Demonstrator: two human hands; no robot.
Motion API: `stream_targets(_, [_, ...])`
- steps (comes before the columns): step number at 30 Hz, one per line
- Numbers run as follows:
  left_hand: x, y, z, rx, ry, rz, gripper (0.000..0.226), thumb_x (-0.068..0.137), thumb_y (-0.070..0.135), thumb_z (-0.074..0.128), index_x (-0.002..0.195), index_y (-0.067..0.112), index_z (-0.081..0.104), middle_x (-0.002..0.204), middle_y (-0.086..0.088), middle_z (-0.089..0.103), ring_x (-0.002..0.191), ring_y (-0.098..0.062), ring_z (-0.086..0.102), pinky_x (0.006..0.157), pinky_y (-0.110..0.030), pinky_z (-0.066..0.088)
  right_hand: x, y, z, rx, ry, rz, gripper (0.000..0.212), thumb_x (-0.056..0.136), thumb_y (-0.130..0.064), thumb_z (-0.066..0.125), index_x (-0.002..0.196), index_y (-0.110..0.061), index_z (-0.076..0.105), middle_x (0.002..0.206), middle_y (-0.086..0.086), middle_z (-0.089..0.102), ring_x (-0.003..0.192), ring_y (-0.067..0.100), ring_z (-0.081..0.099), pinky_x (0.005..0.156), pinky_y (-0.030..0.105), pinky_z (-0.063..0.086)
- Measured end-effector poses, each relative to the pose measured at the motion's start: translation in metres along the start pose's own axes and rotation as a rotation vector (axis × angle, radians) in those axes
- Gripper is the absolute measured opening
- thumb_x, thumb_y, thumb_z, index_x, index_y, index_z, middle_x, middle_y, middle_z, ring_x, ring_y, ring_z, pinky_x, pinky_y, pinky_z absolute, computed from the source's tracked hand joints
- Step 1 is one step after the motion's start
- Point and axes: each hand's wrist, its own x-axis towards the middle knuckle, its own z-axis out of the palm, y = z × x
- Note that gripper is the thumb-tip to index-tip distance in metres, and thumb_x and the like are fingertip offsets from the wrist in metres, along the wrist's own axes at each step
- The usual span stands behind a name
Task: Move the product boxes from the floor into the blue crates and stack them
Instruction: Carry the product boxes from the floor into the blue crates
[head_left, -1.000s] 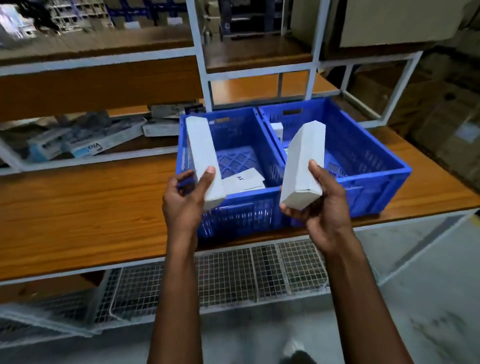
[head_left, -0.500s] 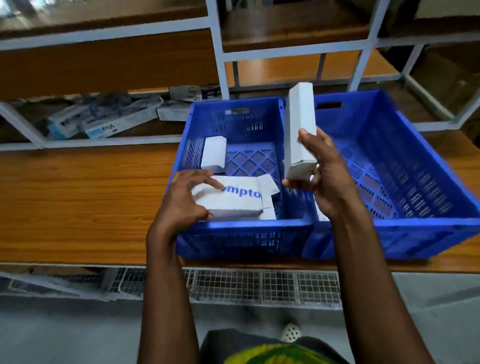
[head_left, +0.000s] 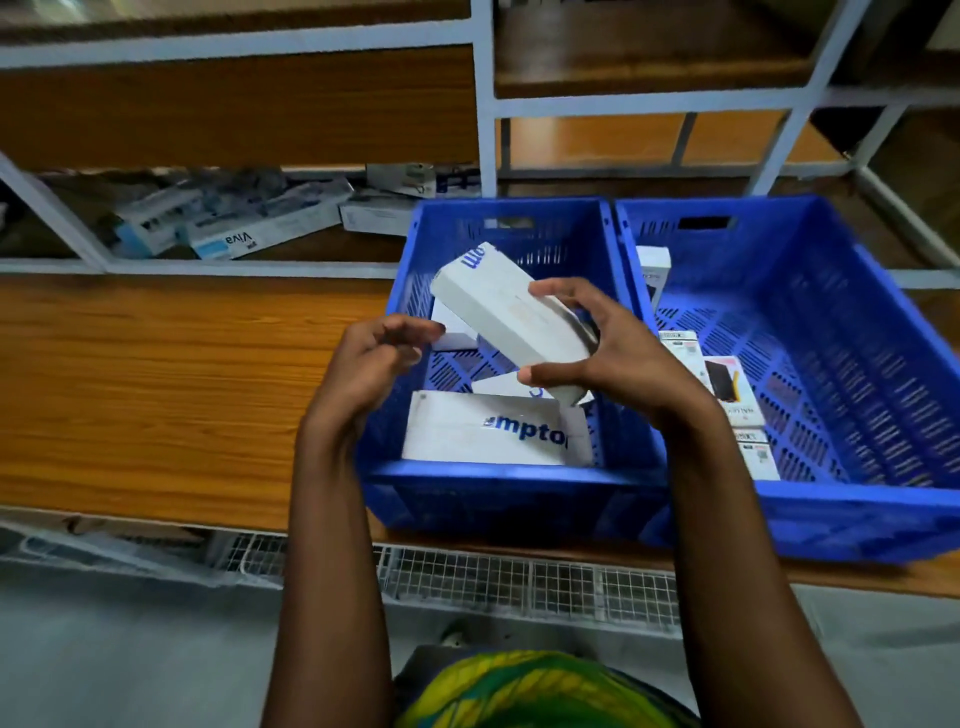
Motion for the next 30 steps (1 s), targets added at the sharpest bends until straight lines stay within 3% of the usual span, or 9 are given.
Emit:
stream_targets(4, [0.009, -0.007, -0.006, -0.126, 0.075, 0.011, 0.033, 0.094, -0.008, 0.052, 0.105, 0.014, 0.074, 0.109, -0.003, 0.077, 0.108, -0.018, 0.07, 0.088, -0.036, 0.057, 0.022, 0.007, 0.017, -0.11, 0.104, -0.06, 0.082, 0.065, -0.022, 0.094, 0.13, -0.048, 0.05, 0.137, -0.008, 0.05, 0.12, 0.019, 0.053, 0.081, 0.032, 0.057])
stream_targets(7, [0.014, -0.01, -0.003, -0.212, 0.176, 0.017, 0.027, 0.095, -0.006, 0.054, 0.099, 0.011, 0.074, 0.107, -0.007, 0.076, 0.107, -0.021, 0.07, 0.082, -0.033, 0.059, 0.045, 0.008, 0.031, -0.347, 0.157, -0.139, 0.088, 0.067, -0.012, 0.089, 0.138, -0.041, 0.046, 0.142, -0.008, 0.045, 0.129, 0.02, 0.039, 0.095, 0.043, 0.047])
stream_targets(10, [0.019, -0.019, 0.003, -0.209, 0.322, -0.01, 0.023, 0.095, -0.003, 0.055, 0.097, 0.013, 0.072, 0.104, -0.004, 0.075, 0.103, -0.018, 0.07, 0.083, -0.034, 0.06, 0.074, 0.005, 0.045, -0.501, 0.11, -0.15, 0.094, 0.069, -0.001, 0.08, 0.144, -0.042, 0.041, 0.148, -0.009, 0.039, 0.137, 0.017, 0.028, 0.096, 0.052, 0.035])
stream_targets(13, [0.026, -0.026, 0.008, -0.197, 0.35, -0.015, 0.024, 0.093, -0.005, 0.056, 0.096, 0.012, 0.073, 0.097, -0.005, 0.075, 0.092, -0.017, 0.072, 0.078, -0.031, 0.06, 0.107, 0.023, 0.052, -0.715, -0.122, 0.026, 0.099, 0.072, 0.0, 0.079, 0.152, -0.039, 0.037, 0.153, -0.005, 0.036, 0.144, 0.022, 0.025, 0.107, 0.069, 0.03])
stream_targets(16, [0.032, -0.031, 0.015, -0.179, 0.251, -0.026, 0.025, 0.093, -0.006, 0.056, 0.094, 0.011, 0.073, 0.092, -0.007, 0.075, 0.082, -0.017, 0.069, 0.074, -0.03, 0.06, 0.126, 0.048, 0.055, -0.843, -0.552, 0.245, 0.065, 0.083, -0.014, 0.079, 0.142, -0.022, 0.055, 0.139, 0.002, 0.055, 0.129, 0.031, 0.049, 0.111, 0.052, 0.043])
stream_targets(18, [0.033, -0.034, 0.02, -0.131, 0.161, -0.039, 0.026, 0.094, -0.005, 0.056, 0.091, 0.015, 0.073, 0.092, -0.004, 0.076, 0.085, -0.017, 0.07, 0.073, -0.03, 0.06, 0.124, 0.054, 0.057, -0.804, -0.634, 0.327, 0.042, 0.094, -0.018, 0.068, 0.136, -0.019, 0.063, 0.125, -0.002, 0.061, 0.121, 0.027, 0.056, 0.109, 0.044, 0.045])
stream_targets(22, [0.039, -0.037, 0.024, -0.08, 0.063, -0.063, 0.031, 0.095, -0.003, 0.056, 0.087, 0.021, 0.073, 0.095, -0.002, 0.076, 0.092, -0.02, 0.07, 0.081, -0.039, 0.059, 0.115, 0.053, 0.051, -0.562, -0.246, 0.261, 0.049, 0.096, -0.002, 0.055, 0.144, -0.014, 0.057, 0.143, 0.004, 0.06, 0.129, 0.022, 0.056, 0.109, 0.035, 0.044])
stream_targets(25, [0.042, -0.035, 0.023, -0.065, 0.043, -0.068, 0.027, 0.096, 0.0, 0.057, 0.091, 0.02, 0.074, 0.1, 0.0, 0.077, 0.098, -0.018, 0.071, 0.085, -0.042, 0.06, 0.104, 0.053, 0.044, -0.347, -0.001, 0.153, 0.039, 0.099, -0.01, 0.061, 0.137, -0.017, 0.062, 0.135, 0.005, 0.066, 0.119, 0.017, 0.062, 0.104, 0.035, 0.05])
stream_targets(30, [0.044, -0.024, 0.029, -0.04, -0.038, -0.057, 0.024, 0.096, 0.001, 0.057, 0.095, 0.018, 0.074, 0.101, 0.0, 0.077, 0.096, -0.014, 0.07, 0.078, -0.037, 0.056, 0.068, 0.044, 0.034, 0.043, 0.213, 0.058, 0.025, 0.099, -0.015, 0.067, 0.12, -0.029, 0.069, 0.119, 0.0, 0.073, 0.11, 0.009, 0.069, 0.099, 0.029, 0.054])
